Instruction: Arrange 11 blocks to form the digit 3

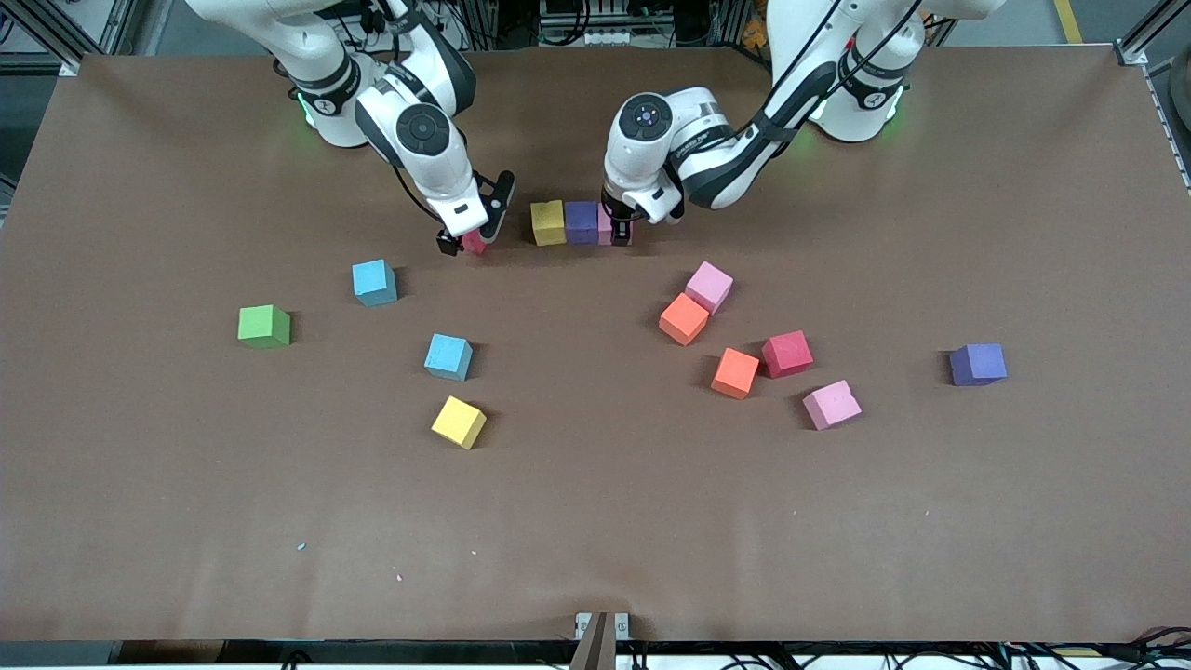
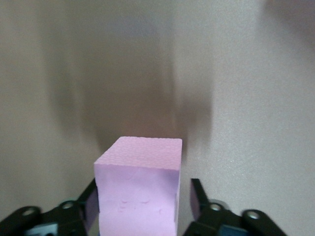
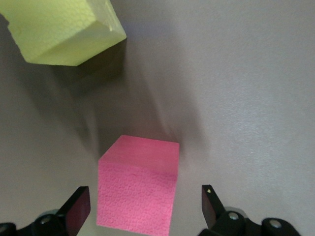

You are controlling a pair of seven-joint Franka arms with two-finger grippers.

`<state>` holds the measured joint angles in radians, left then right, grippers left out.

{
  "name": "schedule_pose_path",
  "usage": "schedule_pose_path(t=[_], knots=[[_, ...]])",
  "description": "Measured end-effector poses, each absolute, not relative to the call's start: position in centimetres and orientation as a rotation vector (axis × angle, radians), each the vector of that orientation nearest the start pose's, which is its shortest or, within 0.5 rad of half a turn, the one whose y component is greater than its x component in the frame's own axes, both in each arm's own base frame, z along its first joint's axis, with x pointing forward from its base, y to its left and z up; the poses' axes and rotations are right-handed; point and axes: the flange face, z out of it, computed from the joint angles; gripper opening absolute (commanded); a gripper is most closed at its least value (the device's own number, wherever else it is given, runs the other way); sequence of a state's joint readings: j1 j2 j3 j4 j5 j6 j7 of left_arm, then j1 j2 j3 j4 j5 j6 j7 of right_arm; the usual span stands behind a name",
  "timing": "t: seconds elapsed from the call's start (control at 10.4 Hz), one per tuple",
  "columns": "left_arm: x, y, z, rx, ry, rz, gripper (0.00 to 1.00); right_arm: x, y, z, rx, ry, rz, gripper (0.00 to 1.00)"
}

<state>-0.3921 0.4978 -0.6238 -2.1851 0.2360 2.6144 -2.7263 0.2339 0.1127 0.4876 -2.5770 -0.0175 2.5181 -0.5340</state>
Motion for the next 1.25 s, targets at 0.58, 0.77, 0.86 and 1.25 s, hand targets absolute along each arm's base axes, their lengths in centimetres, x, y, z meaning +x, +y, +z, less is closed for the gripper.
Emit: schedule_pose_path(t=[0.58,0.77,0.86,1.25], knots=[[28.1,-49.4,20.9,-2.236,-2.149,0.214,1.0,31.3,28.8,19.6,-2.475,-1.831,0.285,0.52],[28.5,-49.8,22.1,-2.243,-2.126,0.17,1.0,31.4,28.8,19.4,-2.474,-1.826,0.284,0.1],[28.8,-50.1,23.1,-2.249,-2.123,0.148,1.0,31.4,28.8,19.4,-2.474,-1.826,0.284,0.0],[29.5,-50.5,25.3,-2.283,-2.096,0.093,1.0,31.8,28.6,19.6,-2.561,-1.675,0.273,0.0]])
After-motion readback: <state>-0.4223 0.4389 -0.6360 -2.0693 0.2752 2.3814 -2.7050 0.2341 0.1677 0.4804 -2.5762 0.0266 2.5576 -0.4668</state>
